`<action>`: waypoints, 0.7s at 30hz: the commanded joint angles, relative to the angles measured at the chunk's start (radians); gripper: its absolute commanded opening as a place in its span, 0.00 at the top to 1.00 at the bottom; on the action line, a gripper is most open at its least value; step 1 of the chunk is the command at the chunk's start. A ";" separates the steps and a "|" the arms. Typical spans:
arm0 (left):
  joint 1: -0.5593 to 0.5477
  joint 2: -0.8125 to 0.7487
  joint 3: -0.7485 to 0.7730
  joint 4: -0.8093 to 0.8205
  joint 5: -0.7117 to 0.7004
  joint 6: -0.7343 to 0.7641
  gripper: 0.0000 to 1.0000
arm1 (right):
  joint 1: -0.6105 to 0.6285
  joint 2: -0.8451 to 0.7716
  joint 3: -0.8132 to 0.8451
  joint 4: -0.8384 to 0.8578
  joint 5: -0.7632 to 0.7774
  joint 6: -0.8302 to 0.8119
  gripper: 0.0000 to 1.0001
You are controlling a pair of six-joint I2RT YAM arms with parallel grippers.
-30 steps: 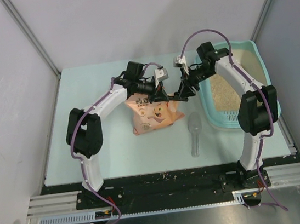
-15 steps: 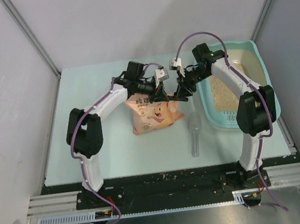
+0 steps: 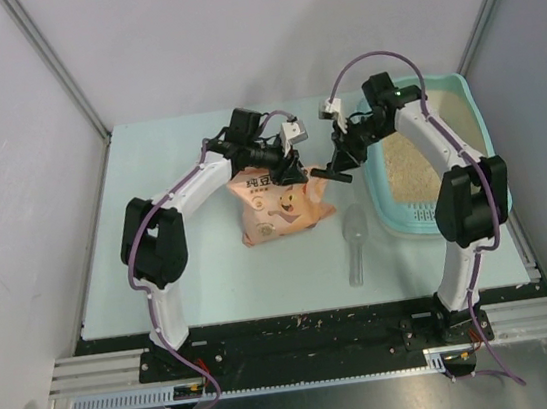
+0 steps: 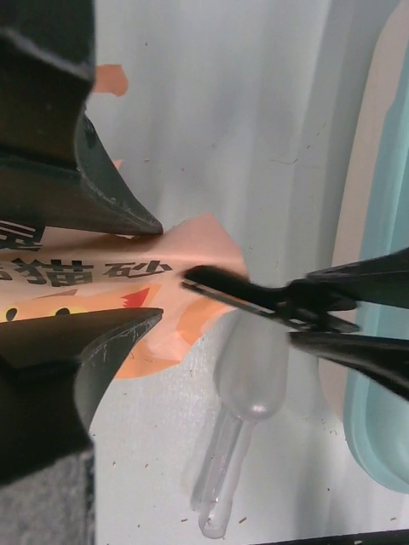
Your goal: Fill the litter box with clean litter
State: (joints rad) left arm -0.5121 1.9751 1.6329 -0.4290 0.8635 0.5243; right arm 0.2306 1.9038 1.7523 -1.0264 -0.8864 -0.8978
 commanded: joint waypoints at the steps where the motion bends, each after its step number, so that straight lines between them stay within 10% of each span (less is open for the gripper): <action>1: 0.004 -0.021 0.036 0.012 0.000 0.017 0.58 | -0.057 -0.084 0.087 -0.092 0.009 -0.030 0.95; 21: -0.025 -0.050 0.004 0.012 0.000 0.028 0.95 | 0.001 -0.074 0.118 -0.169 0.070 -0.270 1.00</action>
State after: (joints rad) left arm -0.5240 1.9751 1.6325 -0.4400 0.8581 0.5316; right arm 0.2314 1.8366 1.8404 -1.1816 -0.8227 -1.1313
